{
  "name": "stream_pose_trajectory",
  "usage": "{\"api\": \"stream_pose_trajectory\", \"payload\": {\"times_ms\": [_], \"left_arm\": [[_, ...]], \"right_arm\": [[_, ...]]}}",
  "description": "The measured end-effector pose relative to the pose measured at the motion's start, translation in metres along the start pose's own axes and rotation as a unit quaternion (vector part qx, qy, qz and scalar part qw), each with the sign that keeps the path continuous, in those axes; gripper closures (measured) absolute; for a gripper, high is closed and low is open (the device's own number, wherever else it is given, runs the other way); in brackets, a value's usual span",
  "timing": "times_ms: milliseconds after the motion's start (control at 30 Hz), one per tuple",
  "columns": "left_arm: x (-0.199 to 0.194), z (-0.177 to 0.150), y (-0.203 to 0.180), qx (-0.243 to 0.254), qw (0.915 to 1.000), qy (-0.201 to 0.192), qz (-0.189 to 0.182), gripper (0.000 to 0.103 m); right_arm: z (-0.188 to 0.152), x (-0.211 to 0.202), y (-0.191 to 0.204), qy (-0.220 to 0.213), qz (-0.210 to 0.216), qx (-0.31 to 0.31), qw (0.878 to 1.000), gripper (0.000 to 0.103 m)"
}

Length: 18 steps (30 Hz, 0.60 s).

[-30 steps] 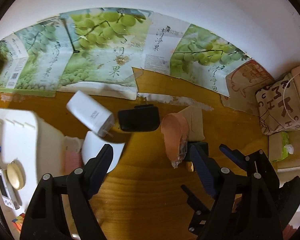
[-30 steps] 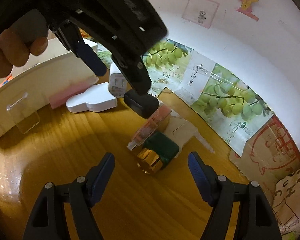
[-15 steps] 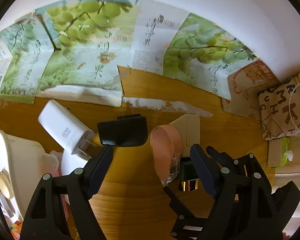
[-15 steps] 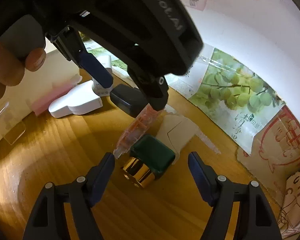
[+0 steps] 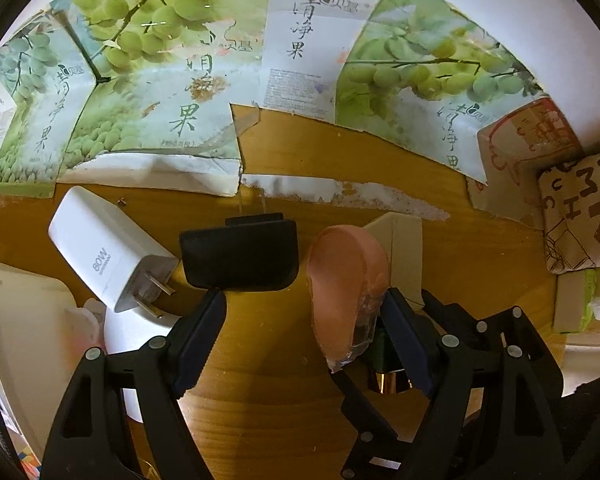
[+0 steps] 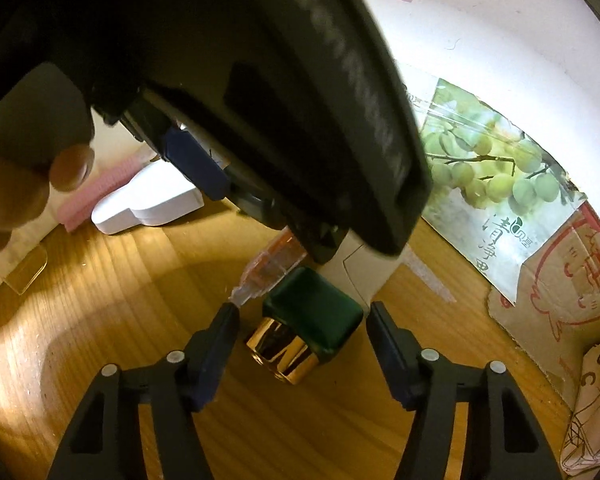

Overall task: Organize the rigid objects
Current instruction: 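Grasp the pink tape dispenser with the left tool while the right tool grasps the green-capped gold bottle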

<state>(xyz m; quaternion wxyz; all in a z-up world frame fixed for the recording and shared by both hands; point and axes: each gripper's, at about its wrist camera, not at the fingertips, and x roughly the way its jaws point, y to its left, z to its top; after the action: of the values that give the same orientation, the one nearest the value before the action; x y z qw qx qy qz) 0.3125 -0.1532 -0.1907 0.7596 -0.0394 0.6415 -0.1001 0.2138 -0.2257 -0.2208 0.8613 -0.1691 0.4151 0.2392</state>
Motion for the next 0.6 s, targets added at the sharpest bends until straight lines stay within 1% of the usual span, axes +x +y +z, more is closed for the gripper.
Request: {"api": "stream_pose_trajectory", "payload": {"times_ms": [33, 100, 167, 267, 300, 333, 367, 400, 467, 500, 533, 567, 600], "left_arm": [[0.002, 0.000, 0.001, -0.004, 1.0000, 0.003, -0.001, 0.022], [0.004, 0.001, 0.003, -0.013, 0.9999, 0.004, -0.005, 0.022], [0.006, 0.000, 0.003, -0.017, 0.9998, 0.004, -0.009, 0.023], [0.007, 0.000, 0.007, -0.024, 0.9995, 0.004, -0.022, 0.030], [0.007, 0.001, 0.009, -0.029, 0.9992, 0.005, -0.028, 0.034], [0.008, 0.001, 0.012, -0.033, 0.9990, 0.009, -0.028, 0.042], [0.010, 0.001, 0.014, -0.036, 0.9989, 0.013, -0.025, 0.047], [0.009, 0.001, 0.015, -0.038, 0.9990, 0.011, -0.023, 0.050], [0.011, 0.001, 0.017, -0.039, 0.9989, 0.011, -0.024, 0.054], [0.011, 0.001, 0.018, -0.040, 0.9987, 0.013, -0.028, 0.060], [0.012, 0.000, 0.019, -0.042, 0.9982, 0.016, -0.040, 0.068], [0.013, 0.000, 0.020, -0.048, 0.9972, 0.020, -0.053, 0.070], [0.014, -0.001, 0.021, -0.053, 0.9967, 0.023, -0.057, 0.072]], "right_arm": [[0.000, 0.000, 0.000, 0.000, 0.000, 0.001, 1.000, 0.038], [-0.001, -0.001, -0.001, 0.000, -0.001, 0.002, 1.000, 0.044], [-0.003, -0.003, -0.003, 0.001, 0.001, 0.005, 1.000, 0.045], [-0.004, -0.003, -0.006, 0.004, 0.008, 0.006, 1.000, 0.046], [-0.004, -0.003, -0.007, 0.006, 0.008, 0.005, 1.000, 0.047], [-0.005, -0.005, -0.010, 0.006, 0.008, 0.005, 1.000, 0.047], [-0.005, -0.005, -0.011, 0.008, 0.010, 0.006, 1.000, 0.048], [-0.006, -0.006, -0.012, 0.008, 0.015, 0.008, 1.000, 0.051], [-0.006, -0.006, -0.012, 0.010, 0.015, 0.010, 1.000, 0.051], [-0.006, -0.006, -0.012, 0.010, 0.015, 0.010, 1.000, 0.051], [-0.006, -0.006, -0.013, 0.011, 0.016, 0.012, 1.000, 0.051], [-0.006, -0.006, -0.013, 0.011, 0.017, 0.013, 1.000, 0.051], [-0.006, -0.006, -0.015, 0.013, 0.019, 0.016, 1.000, 0.051]]}}
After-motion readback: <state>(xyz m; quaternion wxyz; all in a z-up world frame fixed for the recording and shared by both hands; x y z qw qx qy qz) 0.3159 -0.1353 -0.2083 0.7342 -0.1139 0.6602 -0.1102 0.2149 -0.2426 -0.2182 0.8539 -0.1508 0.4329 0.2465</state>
